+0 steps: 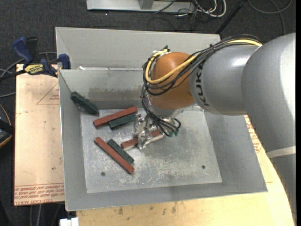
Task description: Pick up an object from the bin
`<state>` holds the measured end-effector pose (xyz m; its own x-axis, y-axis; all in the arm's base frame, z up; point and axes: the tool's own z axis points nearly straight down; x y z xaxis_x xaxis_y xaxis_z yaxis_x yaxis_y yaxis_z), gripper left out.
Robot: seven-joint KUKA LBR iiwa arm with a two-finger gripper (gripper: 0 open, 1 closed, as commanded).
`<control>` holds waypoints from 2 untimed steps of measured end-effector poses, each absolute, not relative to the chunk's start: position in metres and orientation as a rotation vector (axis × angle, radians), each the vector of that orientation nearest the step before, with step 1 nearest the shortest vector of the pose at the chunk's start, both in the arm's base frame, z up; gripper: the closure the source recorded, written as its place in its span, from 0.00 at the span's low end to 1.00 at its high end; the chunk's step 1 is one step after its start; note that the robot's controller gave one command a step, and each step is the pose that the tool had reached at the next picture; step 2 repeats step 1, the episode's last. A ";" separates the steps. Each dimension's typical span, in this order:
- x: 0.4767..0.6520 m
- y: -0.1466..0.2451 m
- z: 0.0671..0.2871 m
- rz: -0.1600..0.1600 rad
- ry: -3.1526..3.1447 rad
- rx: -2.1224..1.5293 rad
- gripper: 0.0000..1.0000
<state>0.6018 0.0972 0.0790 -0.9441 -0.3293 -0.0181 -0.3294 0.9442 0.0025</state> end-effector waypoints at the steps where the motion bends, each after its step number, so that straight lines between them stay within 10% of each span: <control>1: 0.608 0.098 0.205 0.002 3.095 -0.515 1.00; 2: 0.608 0.098 0.205 0.002 3.095 -0.515 1.00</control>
Offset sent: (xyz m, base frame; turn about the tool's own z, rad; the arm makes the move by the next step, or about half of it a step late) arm 0.0000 0.0000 0.0000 0.0000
